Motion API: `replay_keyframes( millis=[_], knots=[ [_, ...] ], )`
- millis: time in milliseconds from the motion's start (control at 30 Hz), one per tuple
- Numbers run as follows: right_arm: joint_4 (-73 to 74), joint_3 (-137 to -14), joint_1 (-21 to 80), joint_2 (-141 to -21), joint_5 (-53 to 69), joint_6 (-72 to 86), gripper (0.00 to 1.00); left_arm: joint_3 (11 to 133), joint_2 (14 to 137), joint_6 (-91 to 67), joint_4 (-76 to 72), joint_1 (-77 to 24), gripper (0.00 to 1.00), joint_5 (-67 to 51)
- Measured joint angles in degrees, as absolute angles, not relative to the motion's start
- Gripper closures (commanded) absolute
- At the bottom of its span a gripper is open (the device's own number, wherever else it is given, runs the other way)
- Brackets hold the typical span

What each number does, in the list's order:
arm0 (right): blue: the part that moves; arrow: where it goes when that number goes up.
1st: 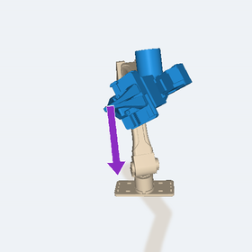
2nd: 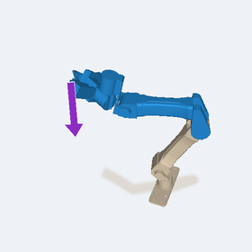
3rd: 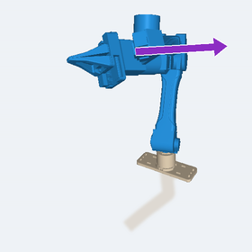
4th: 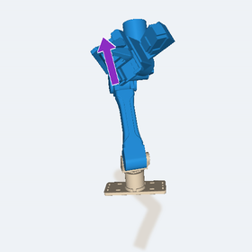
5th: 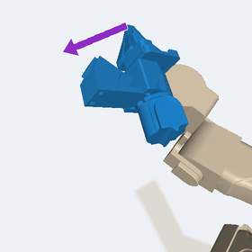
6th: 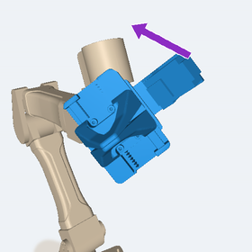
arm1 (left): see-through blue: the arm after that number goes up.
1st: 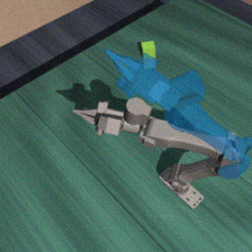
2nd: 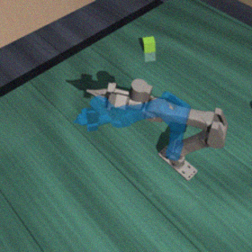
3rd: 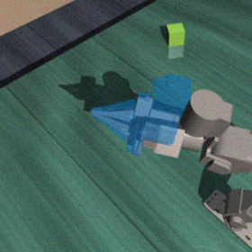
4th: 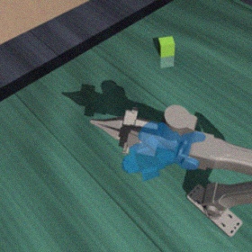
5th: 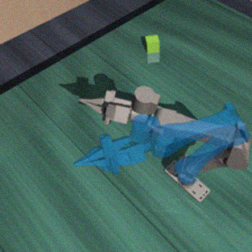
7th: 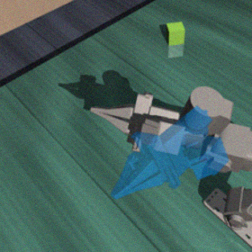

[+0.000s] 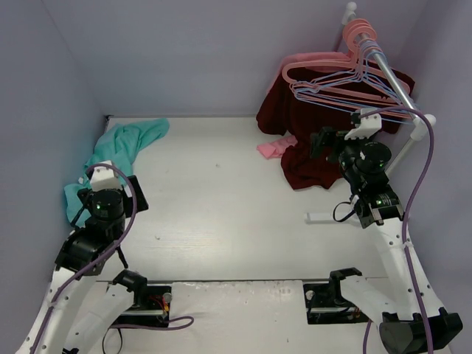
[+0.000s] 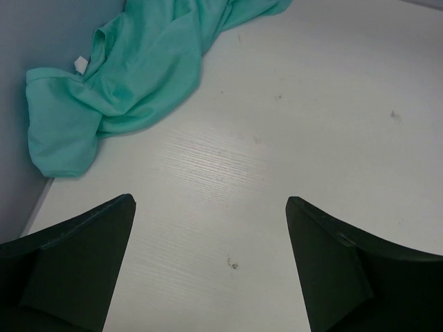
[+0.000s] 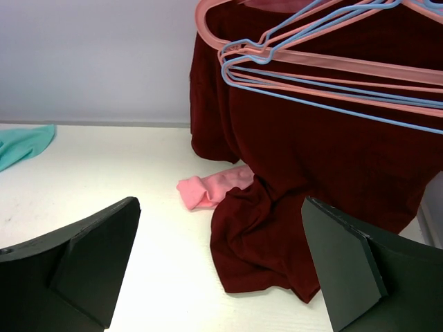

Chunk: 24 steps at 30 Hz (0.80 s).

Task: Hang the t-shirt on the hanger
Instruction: Move the T-shirt to the center of the board.

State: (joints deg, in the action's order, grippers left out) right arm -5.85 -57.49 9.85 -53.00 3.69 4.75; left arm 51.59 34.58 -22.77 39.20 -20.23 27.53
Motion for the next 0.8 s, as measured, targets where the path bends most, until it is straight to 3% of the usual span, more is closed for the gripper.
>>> replay_keyframes(
  millis=[267, 567, 800],
  knots=[
    [-6.5, -56.6, 10.2, -53.0, 2.7, 4.8, 0.00, 52.0, 44.8, -27.9, 38.8, -19.1, 0.13, 29.5],
    [-6.2, -52.4, 11.0, -54.2, 4.9, 5.8, 0.00, 54.7, 71.7, -36.6, 29.1, -5.9, 0.13, 27.7],
    [-6.5, -51.2, 13.2, -54.1, 7.2, 6.2, 0.00, 73.5, 96.1, -36.9, 27.3, 5.2, 0.13, 26.7]
  ],
)
